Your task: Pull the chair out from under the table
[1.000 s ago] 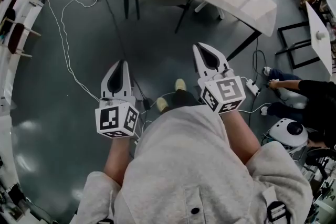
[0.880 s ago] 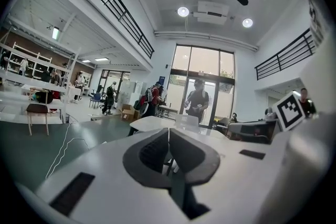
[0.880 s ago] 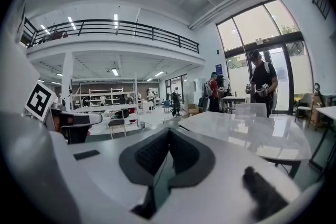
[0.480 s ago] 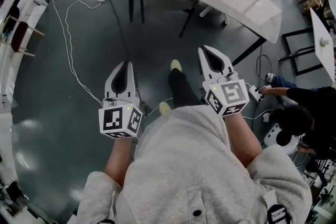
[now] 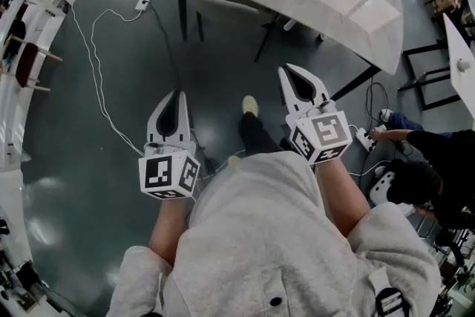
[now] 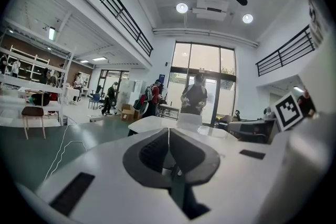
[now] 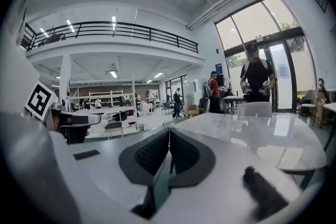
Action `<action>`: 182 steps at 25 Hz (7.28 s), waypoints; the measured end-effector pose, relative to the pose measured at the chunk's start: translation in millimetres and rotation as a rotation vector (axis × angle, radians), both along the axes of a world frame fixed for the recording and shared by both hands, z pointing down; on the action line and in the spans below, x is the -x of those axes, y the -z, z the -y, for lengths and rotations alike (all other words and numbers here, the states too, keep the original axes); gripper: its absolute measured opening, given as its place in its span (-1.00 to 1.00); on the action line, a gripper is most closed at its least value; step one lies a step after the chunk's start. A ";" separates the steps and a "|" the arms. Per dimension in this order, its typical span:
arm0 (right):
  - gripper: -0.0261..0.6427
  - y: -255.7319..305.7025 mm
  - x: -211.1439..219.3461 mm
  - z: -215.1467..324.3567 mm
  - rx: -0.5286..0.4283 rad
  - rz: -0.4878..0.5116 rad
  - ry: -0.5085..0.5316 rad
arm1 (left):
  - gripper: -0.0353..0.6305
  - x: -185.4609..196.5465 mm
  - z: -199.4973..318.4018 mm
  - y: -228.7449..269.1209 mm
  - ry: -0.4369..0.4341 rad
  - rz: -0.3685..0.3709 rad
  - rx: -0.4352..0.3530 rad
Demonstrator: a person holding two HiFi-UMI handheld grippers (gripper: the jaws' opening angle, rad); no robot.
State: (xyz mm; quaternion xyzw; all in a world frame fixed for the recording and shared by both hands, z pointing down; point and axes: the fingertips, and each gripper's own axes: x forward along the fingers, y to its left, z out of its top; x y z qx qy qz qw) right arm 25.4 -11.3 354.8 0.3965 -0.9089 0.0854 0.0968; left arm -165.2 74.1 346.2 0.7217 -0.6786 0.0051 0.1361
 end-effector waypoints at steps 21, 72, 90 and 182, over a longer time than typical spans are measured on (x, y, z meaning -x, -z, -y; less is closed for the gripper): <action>-0.85 -22.0 6.6 182.9 0.089 0.006 0.000 | -0.83 4.3 188.7 -16.8 -0.019 -0.010 0.080; -0.84 -54.0 39.0 313.2 0.146 -0.048 0.101 | -0.83 5.6 346.8 -35.2 -0.086 0.009 0.139; -0.83 -114.4 115.1 359.9 0.289 -0.178 0.142 | -0.17 47.1 438.8 -117.3 -0.650 0.108 0.386; -0.59 -328.1 72.3 141.0 0.317 -1.155 1.054 | -0.42 -27.5 211.8 -318.6 -1.633 0.932 0.863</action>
